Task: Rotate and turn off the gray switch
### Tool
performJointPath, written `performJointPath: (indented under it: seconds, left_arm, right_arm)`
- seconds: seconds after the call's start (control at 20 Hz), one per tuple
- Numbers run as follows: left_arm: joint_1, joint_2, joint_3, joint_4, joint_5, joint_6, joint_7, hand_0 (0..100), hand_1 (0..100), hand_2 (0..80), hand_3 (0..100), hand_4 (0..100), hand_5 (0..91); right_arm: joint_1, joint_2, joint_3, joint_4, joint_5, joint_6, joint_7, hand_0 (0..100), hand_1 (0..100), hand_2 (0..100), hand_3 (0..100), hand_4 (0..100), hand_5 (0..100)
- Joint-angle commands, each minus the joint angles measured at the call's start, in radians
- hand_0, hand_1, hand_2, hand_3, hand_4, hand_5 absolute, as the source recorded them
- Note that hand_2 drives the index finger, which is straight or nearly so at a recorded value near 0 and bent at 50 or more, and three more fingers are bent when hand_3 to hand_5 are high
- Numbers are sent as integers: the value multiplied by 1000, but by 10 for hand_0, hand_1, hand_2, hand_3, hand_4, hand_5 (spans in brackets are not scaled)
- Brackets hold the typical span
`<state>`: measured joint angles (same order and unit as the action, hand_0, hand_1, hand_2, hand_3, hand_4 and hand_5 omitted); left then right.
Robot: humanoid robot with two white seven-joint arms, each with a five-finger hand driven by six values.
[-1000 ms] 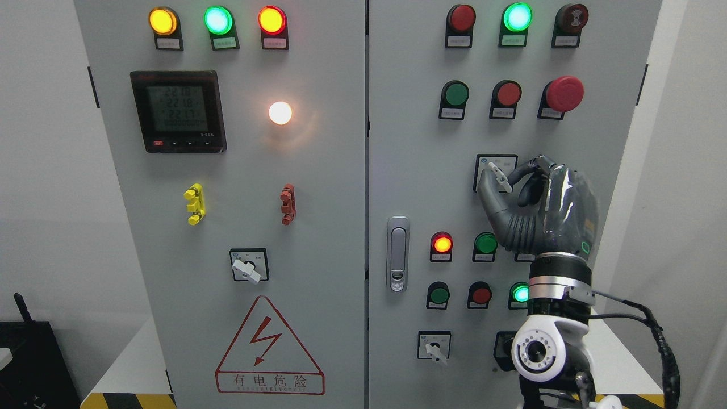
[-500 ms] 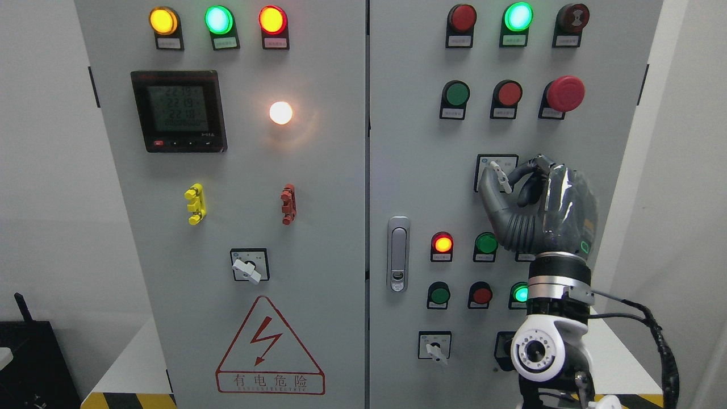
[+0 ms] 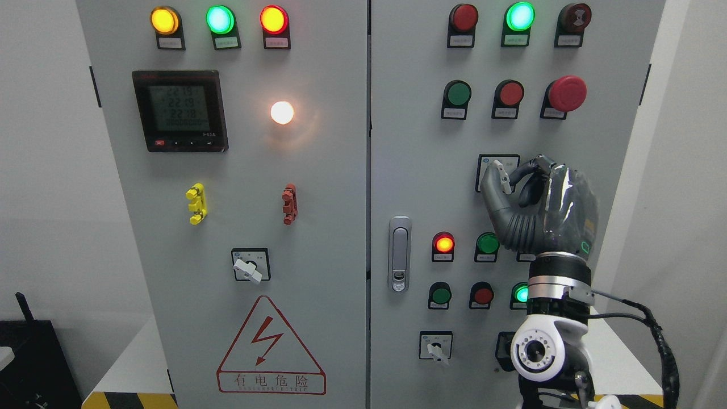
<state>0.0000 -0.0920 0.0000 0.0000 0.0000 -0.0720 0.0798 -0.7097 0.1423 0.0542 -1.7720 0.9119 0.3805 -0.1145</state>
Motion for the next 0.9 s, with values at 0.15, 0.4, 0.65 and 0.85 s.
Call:
performJointPath:
  seconds: [0.15, 0.4, 0.65, 0.85]
  left_arm:
    - [-9, 0, 8, -26, 18, 5, 0, 120, 389, 0, 0, 0, 0]
    - [-9, 0, 8, -26, 20, 6, 0, 120, 389, 0, 0, 0, 0]
    - [-9, 0, 8, -26, 20, 5, 0, 120, 389, 0, 0, 0, 0]
    - [-9, 0, 8, -26, 18, 5, 0, 120, 389, 0, 0, 0, 0]
  right_arm:
    - [-1, 2, -1, 0, -2, 1, 6, 581, 418, 685, 973, 915, 1000]
    - [-1, 2, 0, 0, -2, 0, 7, 470, 383, 692, 977, 916, 1000]
    - [1, 2, 1, 0, -4, 0, 12, 396, 380, 692, 978, 917, 1000]
    - [1, 2, 1, 0, -4, 0, 12, 330, 379, 691, 977, 919, 1000]
